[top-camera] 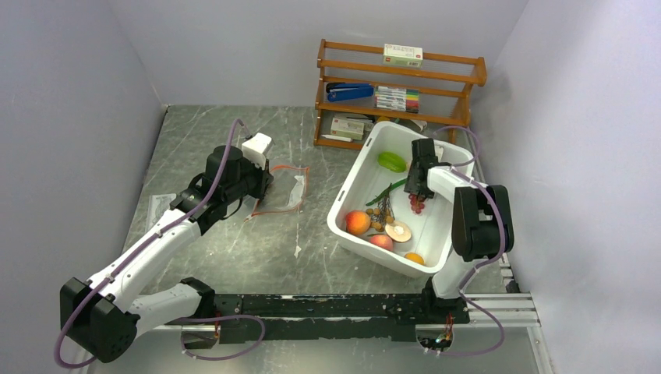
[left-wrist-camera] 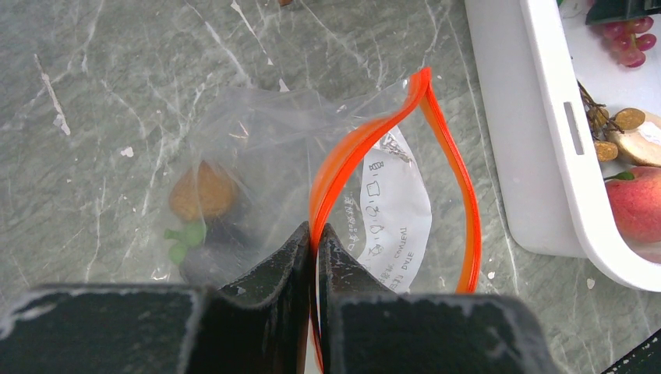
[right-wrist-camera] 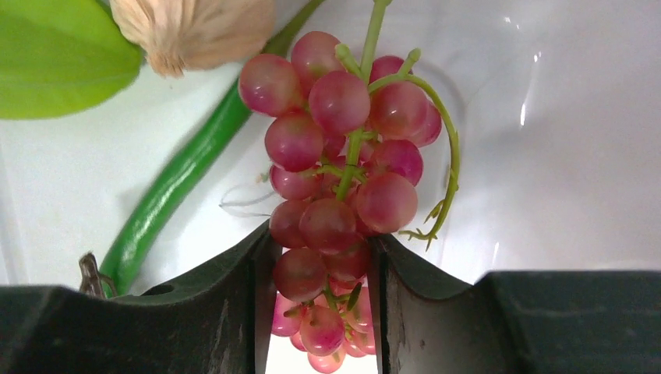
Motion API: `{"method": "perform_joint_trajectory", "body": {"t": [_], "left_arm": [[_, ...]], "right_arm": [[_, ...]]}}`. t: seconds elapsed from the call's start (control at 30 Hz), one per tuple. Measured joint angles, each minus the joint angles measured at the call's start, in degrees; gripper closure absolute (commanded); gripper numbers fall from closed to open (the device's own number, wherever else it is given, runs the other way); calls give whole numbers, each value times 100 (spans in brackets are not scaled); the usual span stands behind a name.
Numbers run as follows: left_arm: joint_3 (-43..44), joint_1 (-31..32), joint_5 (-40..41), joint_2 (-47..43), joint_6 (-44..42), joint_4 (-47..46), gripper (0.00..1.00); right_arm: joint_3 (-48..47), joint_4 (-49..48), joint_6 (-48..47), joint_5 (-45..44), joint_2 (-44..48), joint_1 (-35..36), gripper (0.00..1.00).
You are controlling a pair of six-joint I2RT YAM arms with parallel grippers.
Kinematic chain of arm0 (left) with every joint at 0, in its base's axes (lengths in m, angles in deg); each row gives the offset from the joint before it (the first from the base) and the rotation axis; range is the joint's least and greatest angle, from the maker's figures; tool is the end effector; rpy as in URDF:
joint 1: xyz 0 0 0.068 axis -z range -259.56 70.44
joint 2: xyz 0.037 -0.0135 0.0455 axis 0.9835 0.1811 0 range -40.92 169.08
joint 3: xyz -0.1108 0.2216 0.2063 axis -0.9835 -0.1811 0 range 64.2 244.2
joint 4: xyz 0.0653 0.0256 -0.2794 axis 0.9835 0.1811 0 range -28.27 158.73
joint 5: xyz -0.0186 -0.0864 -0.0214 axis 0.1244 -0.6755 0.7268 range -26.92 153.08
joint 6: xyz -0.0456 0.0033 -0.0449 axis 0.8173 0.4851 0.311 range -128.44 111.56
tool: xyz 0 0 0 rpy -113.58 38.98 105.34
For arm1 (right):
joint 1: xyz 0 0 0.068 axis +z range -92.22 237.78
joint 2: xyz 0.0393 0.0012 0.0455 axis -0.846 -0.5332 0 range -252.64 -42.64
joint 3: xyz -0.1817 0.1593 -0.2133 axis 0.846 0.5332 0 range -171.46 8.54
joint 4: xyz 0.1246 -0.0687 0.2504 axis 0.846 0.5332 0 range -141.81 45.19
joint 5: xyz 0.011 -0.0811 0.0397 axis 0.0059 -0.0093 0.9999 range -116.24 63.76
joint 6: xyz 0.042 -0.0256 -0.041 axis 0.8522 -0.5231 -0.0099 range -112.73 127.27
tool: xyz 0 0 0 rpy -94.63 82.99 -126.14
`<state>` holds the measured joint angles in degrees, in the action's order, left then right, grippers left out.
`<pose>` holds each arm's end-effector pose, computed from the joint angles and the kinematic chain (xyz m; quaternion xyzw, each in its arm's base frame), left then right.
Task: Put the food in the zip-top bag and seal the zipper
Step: Pick up the fake fruit from the bin.
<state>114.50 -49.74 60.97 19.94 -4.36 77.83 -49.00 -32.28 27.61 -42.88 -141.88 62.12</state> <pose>0.2217 -0.1292 0.3420 0.1990 0.8274 -0.1681 0.4976 0.3728 0.0140 0.1808 0.1690 0.9441 -0.0844 0.2701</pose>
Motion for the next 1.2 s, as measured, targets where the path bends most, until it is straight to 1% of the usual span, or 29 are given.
{"method": "perform_joint_trajectory", "body": {"t": [0.23, 0.6, 1.2], "left_arm": [[-2, 0, 24, 0, 2, -4, 93], [-2, 0, 111, -15, 0, -9, 93], [0, 2, 234, -15, 0, 2, 93]], "right_arm": [[463, -83, 131, 35, 647, 0, 61], [461, -35, 210, 105, 1425, 85, 63], [76, 723, 9, 658, 2983, 463, 64]]}}
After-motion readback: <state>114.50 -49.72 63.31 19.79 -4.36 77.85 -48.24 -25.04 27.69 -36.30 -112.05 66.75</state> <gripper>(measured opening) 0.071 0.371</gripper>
